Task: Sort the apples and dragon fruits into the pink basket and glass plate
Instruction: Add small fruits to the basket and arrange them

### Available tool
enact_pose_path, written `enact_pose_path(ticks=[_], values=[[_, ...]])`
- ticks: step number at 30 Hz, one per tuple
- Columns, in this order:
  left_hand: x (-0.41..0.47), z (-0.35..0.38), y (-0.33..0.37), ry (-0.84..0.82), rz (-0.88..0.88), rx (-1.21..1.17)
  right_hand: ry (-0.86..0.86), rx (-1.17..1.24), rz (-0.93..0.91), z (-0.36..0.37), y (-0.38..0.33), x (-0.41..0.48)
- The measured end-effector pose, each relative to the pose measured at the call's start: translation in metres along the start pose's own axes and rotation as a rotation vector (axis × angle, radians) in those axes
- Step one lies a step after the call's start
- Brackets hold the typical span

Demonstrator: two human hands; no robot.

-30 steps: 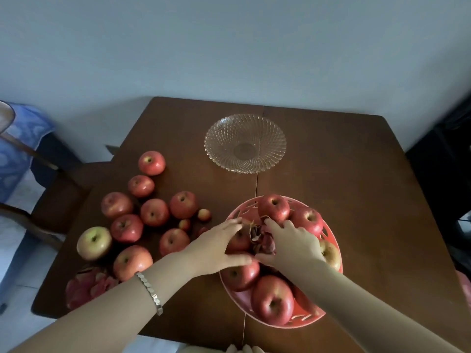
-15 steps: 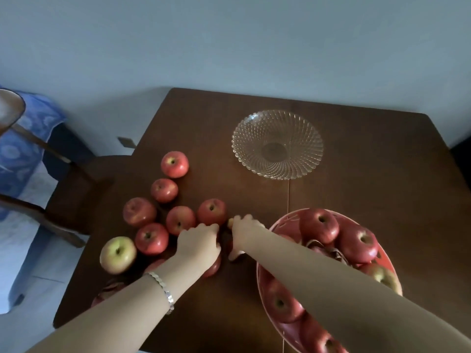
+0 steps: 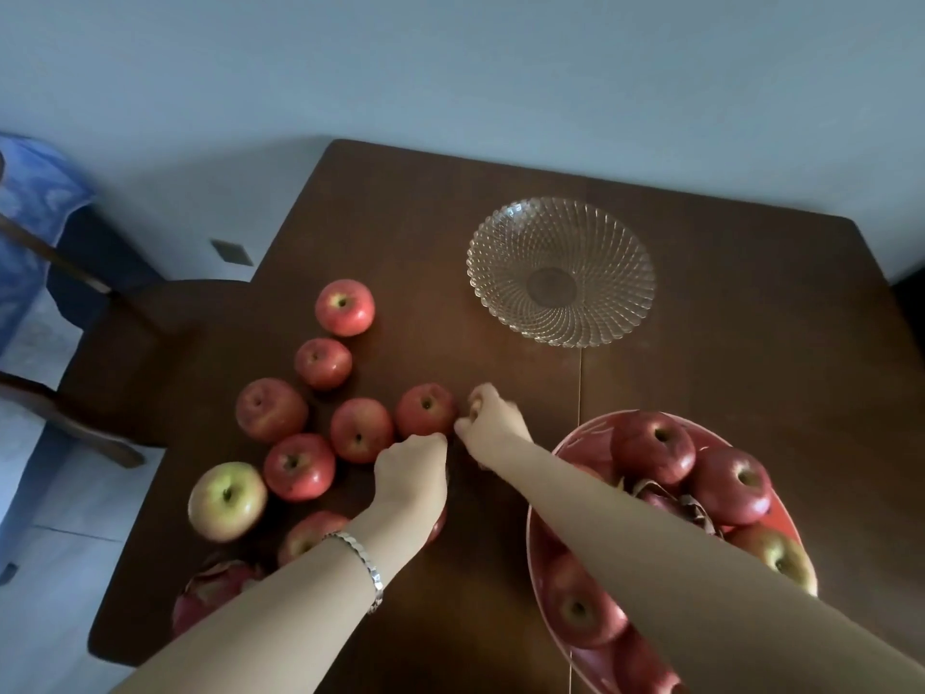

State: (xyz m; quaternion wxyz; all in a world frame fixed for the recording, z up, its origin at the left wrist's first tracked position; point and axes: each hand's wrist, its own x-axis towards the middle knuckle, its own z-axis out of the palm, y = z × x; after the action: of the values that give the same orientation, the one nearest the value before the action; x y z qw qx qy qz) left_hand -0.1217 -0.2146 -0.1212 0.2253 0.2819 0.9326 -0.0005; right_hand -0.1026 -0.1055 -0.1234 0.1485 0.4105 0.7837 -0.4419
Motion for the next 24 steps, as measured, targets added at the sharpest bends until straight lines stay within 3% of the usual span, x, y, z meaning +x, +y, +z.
enact_pose_path(ticks=[3,6,8,11,14,17,21,24], values=[[-0.003,0.001,0.006,0.006,0.026,0.12,-0.034,0.385,-0.059,-0.038,-0.016,-0.017],[-0.006,0.005,0.014,-0.003,0.037,0.23,-0.342,0.944,0.126,-0.074,-0.015,-0.039],[-0.008,0.011,0.021,-0.017,0.024,0.257,-0.508,1.175,0.169,-0.089,-0.001,-0.054],[-0.011,0.017,0.029,-0.053,0.013,0.281,-0.599,1.425,0.187,-0.104,0.018,-0.074],[-0.016,0.013,0.033,-0.004,0.038,0.272,-0.556,1.357,0.194,-0.118,0.038,-0.091],[-0.026,-0.006,0.046,0.167,0.07,0.078,-0.45,1.116,0.136,-0.134,0.062,-0.106],[-0.046,-0.039,0.073,0.288,0.224,-0.512,-0.037,0.733,-0.002,-0.159,0.092,-0.129],[-0.066,-0.056,0.098,0.185,0.367,-0.576,0.308,0.327,-0.136,-0.182,0.122,-0.136]])
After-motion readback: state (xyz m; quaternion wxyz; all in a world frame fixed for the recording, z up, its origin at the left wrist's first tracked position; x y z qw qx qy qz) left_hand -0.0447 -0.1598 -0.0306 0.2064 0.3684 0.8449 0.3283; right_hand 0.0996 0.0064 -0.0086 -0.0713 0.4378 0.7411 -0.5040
